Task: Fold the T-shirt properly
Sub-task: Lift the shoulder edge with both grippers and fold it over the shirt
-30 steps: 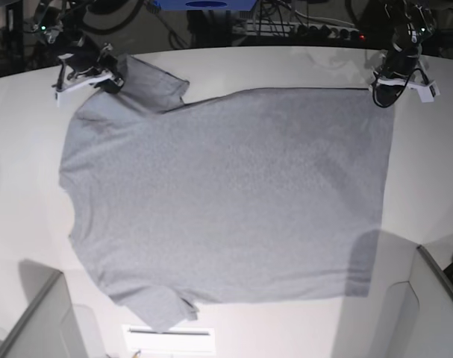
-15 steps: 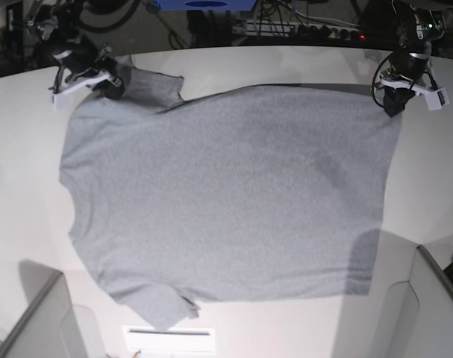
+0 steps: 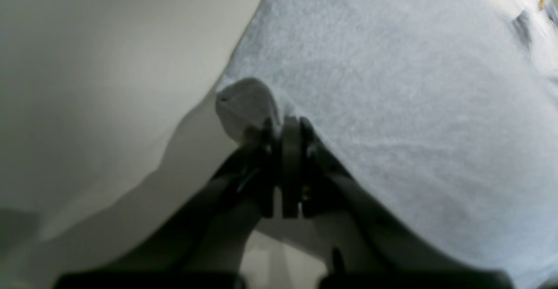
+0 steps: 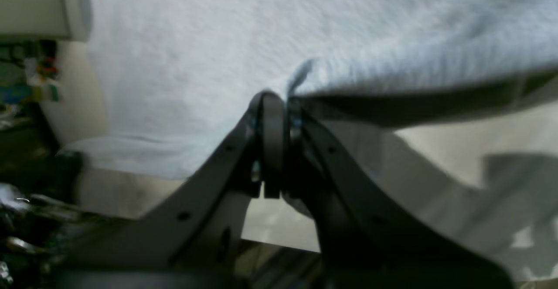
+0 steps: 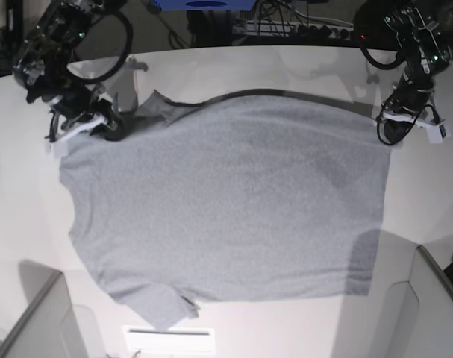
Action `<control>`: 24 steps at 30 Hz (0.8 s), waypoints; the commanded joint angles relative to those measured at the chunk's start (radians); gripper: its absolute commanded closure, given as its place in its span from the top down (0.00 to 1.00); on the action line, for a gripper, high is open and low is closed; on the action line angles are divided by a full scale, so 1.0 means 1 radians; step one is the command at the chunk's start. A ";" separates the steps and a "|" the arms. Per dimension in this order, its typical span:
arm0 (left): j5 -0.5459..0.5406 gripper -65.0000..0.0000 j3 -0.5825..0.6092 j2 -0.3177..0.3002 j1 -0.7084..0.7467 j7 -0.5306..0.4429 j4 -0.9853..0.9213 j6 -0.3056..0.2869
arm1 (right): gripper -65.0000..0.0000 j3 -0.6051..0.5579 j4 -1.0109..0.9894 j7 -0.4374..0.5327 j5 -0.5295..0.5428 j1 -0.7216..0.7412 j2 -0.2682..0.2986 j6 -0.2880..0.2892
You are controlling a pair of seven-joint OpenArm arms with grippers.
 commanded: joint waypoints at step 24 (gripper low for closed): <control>0.092 0.00 -0.002 0.014 -0.320 0.086 -0.124 0.091 | 0.00 -0.241 -0.425 0.112 0.022 0.379 0.163 -0.089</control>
